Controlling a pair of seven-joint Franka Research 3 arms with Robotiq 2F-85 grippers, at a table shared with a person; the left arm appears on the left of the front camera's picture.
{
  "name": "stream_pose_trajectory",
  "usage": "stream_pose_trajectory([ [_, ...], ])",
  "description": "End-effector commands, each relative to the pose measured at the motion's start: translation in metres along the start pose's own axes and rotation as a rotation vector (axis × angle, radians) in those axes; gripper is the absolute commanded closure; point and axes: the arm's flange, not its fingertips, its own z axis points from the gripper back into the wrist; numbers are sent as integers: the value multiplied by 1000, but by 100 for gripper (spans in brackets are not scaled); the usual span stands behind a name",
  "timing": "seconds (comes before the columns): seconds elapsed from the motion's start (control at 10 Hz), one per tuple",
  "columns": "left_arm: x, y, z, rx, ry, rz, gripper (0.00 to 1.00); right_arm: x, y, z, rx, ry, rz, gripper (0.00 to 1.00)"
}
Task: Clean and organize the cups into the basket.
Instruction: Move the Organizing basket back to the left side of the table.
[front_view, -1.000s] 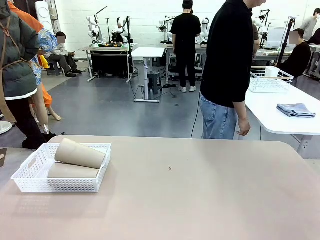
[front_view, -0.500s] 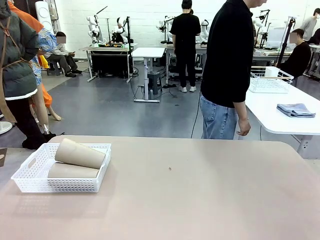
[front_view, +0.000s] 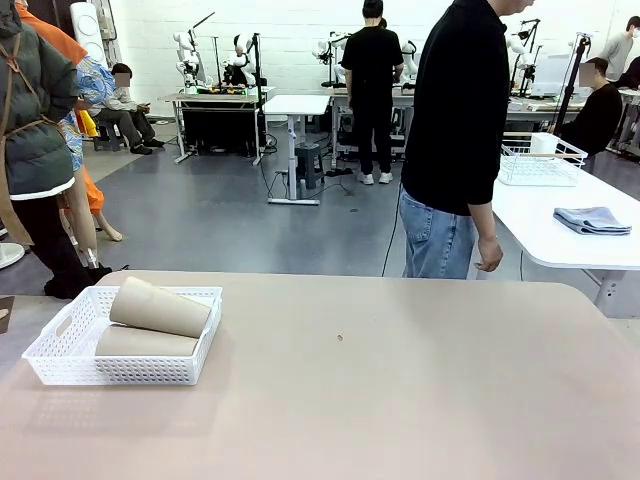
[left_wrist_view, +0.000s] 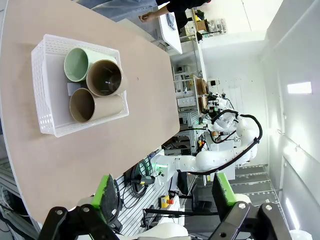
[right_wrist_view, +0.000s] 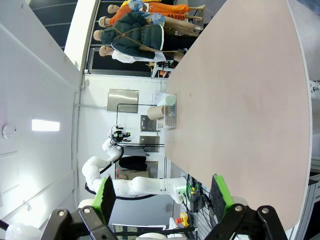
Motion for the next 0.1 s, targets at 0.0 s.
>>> stream_pose_trajectory([
  [0.0,-2,0,2,-4,6,-2,0,-3,0,-2,-9,-7,0,0],
])
